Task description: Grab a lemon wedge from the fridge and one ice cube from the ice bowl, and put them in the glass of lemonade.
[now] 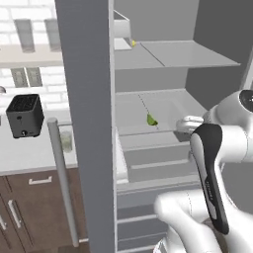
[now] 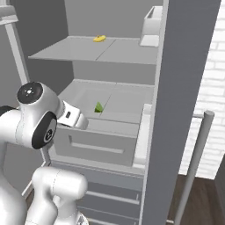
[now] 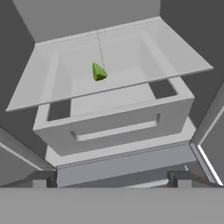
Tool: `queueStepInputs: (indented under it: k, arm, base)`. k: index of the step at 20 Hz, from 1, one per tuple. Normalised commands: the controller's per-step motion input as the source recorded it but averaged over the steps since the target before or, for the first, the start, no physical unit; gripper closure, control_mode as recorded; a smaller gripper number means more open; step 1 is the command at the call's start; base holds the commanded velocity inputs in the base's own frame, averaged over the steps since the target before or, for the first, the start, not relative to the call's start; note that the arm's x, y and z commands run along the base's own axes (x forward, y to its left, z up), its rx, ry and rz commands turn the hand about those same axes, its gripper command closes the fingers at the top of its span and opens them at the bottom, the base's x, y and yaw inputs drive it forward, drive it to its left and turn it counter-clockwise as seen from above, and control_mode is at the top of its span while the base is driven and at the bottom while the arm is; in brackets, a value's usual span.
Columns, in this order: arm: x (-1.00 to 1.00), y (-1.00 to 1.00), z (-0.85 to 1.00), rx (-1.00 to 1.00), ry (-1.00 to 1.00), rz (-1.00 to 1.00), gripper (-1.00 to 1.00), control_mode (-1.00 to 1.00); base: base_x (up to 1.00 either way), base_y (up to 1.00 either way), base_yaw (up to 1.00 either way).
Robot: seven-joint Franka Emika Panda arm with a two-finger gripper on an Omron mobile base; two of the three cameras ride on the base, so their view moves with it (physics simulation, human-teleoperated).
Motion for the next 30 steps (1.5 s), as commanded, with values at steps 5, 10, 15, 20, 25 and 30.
queueStepInputs:
  k: [5, 10, 15, 20, 25, 30]
  arm:
    - [0.22, 0.00, 0.00, 0.00, 0.00, 0.00, -1.00, -1.00]
    - [0.80, 0.02, -0.06, -0.04, -0.02, 0.00, -1.00, -1.00]
    - [0.70, 0.16, -0.42, -0.07, 0.00, 0.03, -1.00, -1.00]
    - [0.88, 0.10, -0.55, -0.05, 0.16, 0.07, -1.00, -1.00]
    - [0.33, 0.04, -0.10, 0.00, 0.14, 0.01, -1.00, -1.00]
    - [0.49, -0.04, -0.02, 0.00, 0.00, 0.00, -1.00, -1.00]
  base:
    - [0.34, 0.00, 0.00]
    - [0.00, 0.00, 0.00]
    - [0.00, 0.00, 0.00]
    - [0.00, 0.00, 0.00]
    - [0.00, 0.00, 0.00]
    - [0.00, 0.00, 0.00]
